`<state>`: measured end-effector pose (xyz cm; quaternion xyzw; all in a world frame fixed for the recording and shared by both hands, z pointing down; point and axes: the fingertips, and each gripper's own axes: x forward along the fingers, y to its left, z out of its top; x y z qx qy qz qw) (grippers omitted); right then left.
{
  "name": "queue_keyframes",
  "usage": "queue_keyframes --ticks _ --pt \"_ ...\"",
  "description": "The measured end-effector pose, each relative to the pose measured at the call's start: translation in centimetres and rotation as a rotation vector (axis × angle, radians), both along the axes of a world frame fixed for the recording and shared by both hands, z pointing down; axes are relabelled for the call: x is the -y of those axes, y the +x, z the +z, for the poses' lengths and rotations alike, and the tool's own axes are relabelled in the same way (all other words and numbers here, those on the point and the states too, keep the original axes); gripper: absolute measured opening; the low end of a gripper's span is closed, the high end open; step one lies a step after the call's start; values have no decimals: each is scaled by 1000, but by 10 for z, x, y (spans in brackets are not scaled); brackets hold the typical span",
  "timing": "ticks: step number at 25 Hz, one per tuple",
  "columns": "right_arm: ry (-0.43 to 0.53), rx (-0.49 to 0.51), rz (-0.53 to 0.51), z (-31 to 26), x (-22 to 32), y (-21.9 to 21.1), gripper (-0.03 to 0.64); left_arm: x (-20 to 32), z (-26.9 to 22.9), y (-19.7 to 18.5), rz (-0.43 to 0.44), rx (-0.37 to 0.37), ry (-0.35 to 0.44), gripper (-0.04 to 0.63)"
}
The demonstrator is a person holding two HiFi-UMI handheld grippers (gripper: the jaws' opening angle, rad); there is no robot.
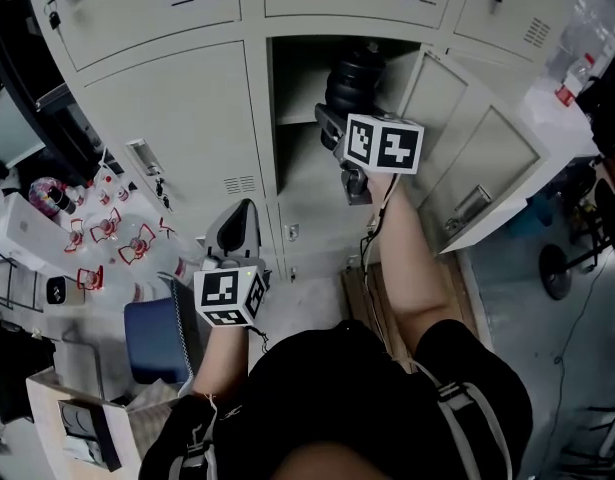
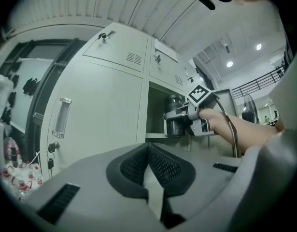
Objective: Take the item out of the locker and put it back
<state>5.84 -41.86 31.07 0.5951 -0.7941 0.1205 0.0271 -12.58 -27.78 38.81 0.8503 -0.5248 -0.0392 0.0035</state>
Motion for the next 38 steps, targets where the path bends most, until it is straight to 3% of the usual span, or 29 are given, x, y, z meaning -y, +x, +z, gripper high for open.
queue_keyframes --ticks 12,38 --pt "-53 -35 6 -11 32 9 397 8 -9 2 7 -4 26 12" --pt "111 -111 48 -20 85 13 399 25 -10 -4 -21 8 15 12"
